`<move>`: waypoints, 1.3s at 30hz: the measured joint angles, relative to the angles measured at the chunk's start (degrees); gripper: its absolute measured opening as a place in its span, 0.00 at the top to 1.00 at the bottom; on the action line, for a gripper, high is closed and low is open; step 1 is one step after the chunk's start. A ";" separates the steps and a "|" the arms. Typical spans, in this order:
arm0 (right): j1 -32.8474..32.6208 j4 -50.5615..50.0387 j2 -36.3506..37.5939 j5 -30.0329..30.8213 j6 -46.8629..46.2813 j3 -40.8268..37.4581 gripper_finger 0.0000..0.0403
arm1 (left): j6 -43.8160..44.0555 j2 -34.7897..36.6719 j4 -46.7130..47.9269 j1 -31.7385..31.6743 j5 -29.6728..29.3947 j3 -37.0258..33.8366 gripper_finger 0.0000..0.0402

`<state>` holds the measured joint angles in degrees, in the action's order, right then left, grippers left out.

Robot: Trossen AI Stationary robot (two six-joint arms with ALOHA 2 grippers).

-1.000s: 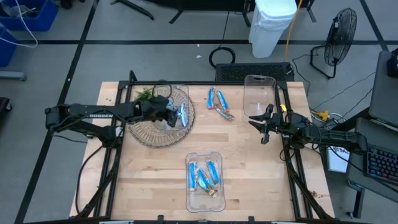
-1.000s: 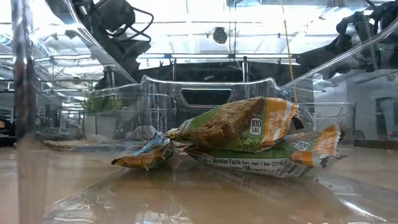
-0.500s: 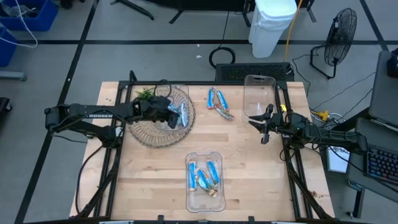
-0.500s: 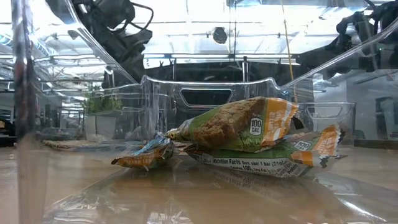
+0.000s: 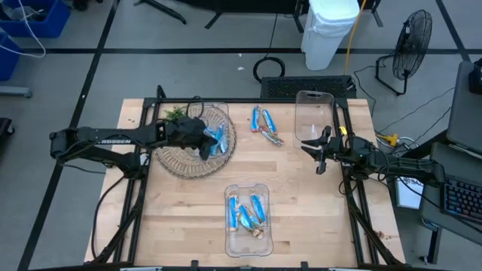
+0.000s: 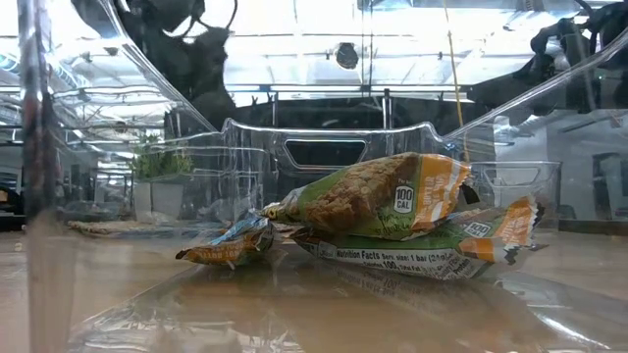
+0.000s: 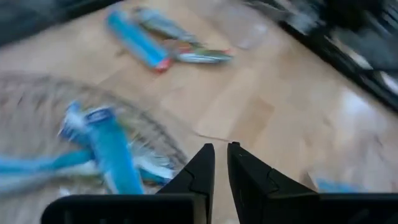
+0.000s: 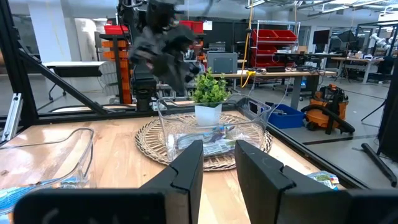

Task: Pick and place Granola Bars by type
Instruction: Put the red granola bar into the top right transparent bin

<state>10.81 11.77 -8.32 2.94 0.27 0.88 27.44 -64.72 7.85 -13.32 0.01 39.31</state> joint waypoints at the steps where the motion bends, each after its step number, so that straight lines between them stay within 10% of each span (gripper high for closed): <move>1: 0.00 -0.02 0.00 0.00 -0.02 0.00 0.79 | -3.29 0.99 -0.10 1.35 0.18 -0.01 0.88; 8: -0.02 0.00 0.00 -0.02 0.00 -0.02 0.79 | -23.92 8.65 -13.24 14.09 -1.17 -5.67 0.88; 18: -0.01 0.03 0.00 0.00 0.00 -0.01 0.79 | -25.45 26.30 -31.15 14.86 -1.60 -24.79 0.88; 39: -0.02 0.00 0.00 0.00 0.00 0.00 0.79 | -24.35 62.53 -1.09 13.98 -6.04 -28.24 0.88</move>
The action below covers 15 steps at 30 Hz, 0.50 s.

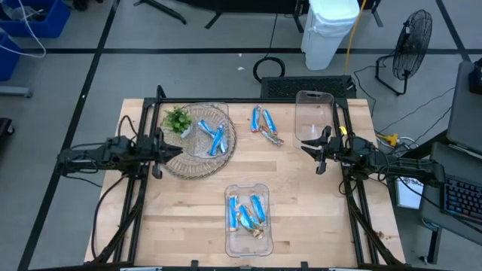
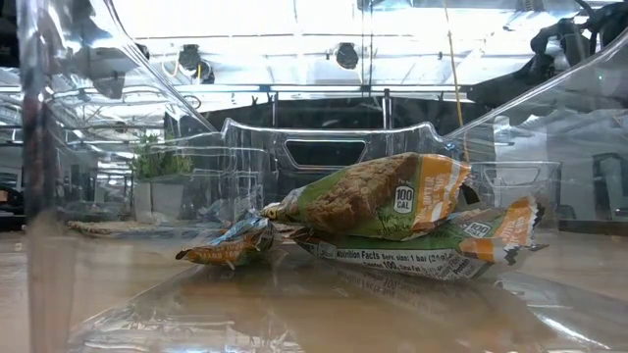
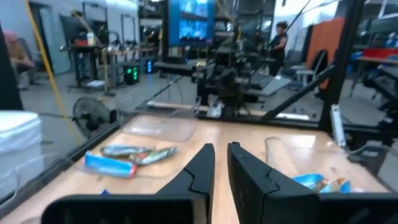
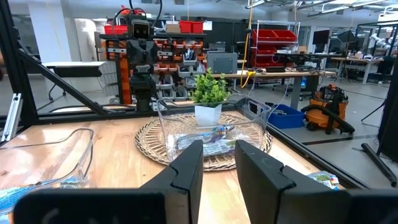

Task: Pick and place Granola Bars by type
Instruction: Put the red granola bar into the top right transparent bin

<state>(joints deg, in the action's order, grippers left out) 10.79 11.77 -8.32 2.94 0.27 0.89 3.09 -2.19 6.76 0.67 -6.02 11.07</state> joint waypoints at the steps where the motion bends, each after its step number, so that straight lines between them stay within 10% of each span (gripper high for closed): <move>1: 0.02 0.00 0.00 -0.02 0.00 0.00 0.79 | -0.12 0.54 -0.09 0.00 0.50 0.02 0.88; 15: 0.00 -0.02 0.00 0.00 0.00 -0.01 0.79 | -2.32 1.95 -15.17 -0.01 4.29 -7.64 0.88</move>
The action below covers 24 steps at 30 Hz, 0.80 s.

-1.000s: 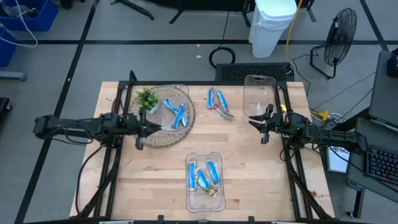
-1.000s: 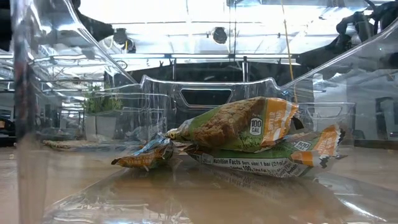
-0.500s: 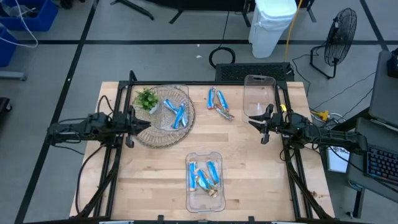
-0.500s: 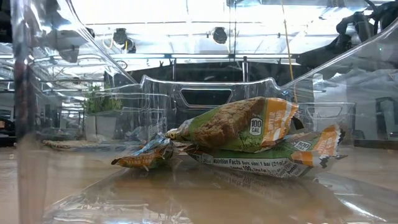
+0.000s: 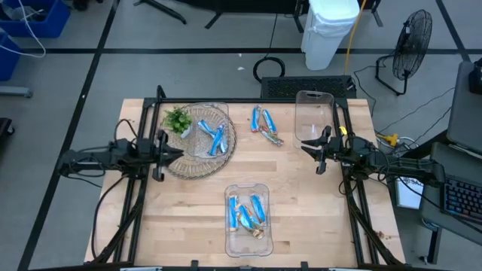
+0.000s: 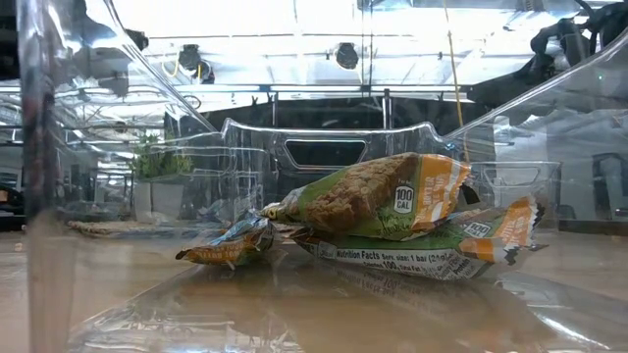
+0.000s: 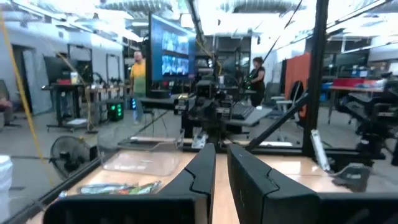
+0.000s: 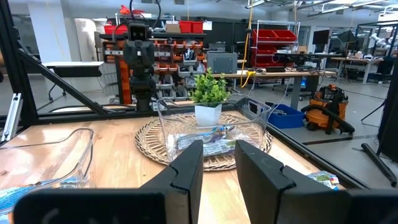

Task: Pick and place Granola Bars by type
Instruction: Put the red granola bar into the top right transparent bin

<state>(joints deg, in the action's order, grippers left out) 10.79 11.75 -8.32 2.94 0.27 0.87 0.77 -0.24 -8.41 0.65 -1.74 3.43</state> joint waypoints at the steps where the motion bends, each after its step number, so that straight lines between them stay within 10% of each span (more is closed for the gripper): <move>1: 0.01 0.00 0.00 0.00 0.00 0.00 0.79 | 0.24 -0.04 -0.33 0.01 -0.65 -0.70 0.88; 24: 0.01 0.00 0.00 0.00 0.00 0.01 0.79 | 5.14 -0.04 6.91 0.01 -2.86 -2.61 0.88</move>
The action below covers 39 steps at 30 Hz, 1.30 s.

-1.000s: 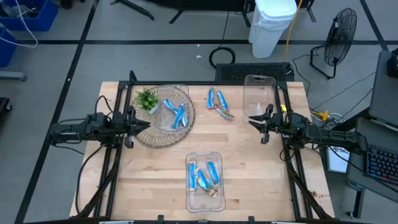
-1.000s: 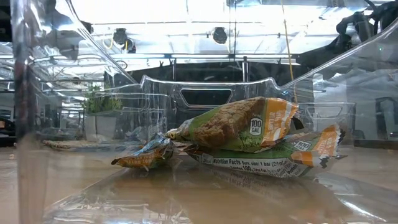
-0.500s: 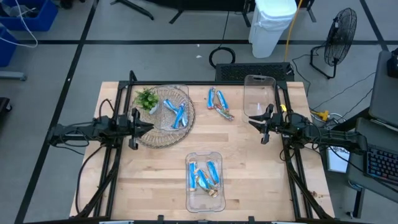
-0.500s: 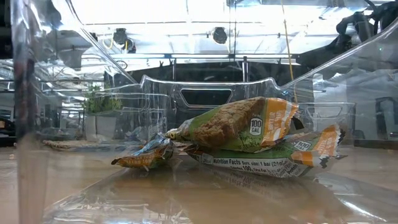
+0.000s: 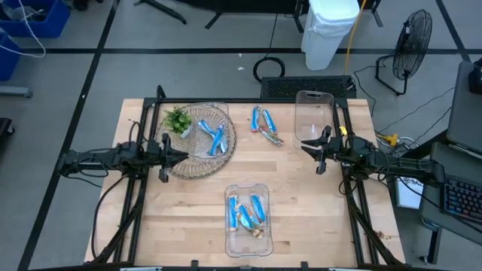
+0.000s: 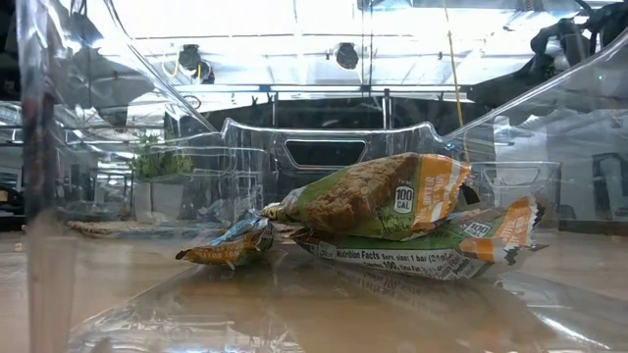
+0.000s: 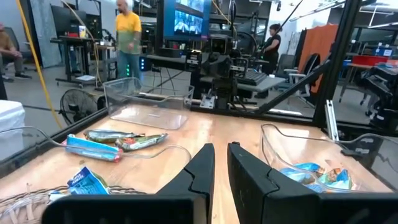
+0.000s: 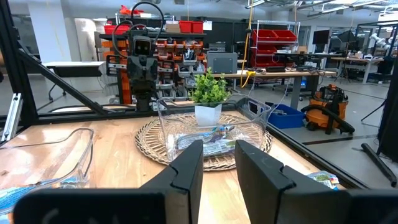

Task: Pick and place Granola Bars by type
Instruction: Put the red granola bar into the top right transparent bin

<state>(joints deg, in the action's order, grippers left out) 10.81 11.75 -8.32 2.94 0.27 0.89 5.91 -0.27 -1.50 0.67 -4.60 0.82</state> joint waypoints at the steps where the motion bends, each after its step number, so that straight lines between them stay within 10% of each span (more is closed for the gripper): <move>1: -0.01 0.00 0.00 -0.02 0.00 -0.01 0.79 | -0.02 0.00 0.02 0.00 0.00 0.00 0.88; 39: -0.04 11.37 -0.02 -0.13 -4.57 -0.02 0.79 | -1.16 -0.13 -2.97 0.00 -0.41 -0.28 0.88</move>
<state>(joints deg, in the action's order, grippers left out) 10.76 23.11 -8.34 2.81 -4.30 0.86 4.75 -0.40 -4.47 0.67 -5.01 0.54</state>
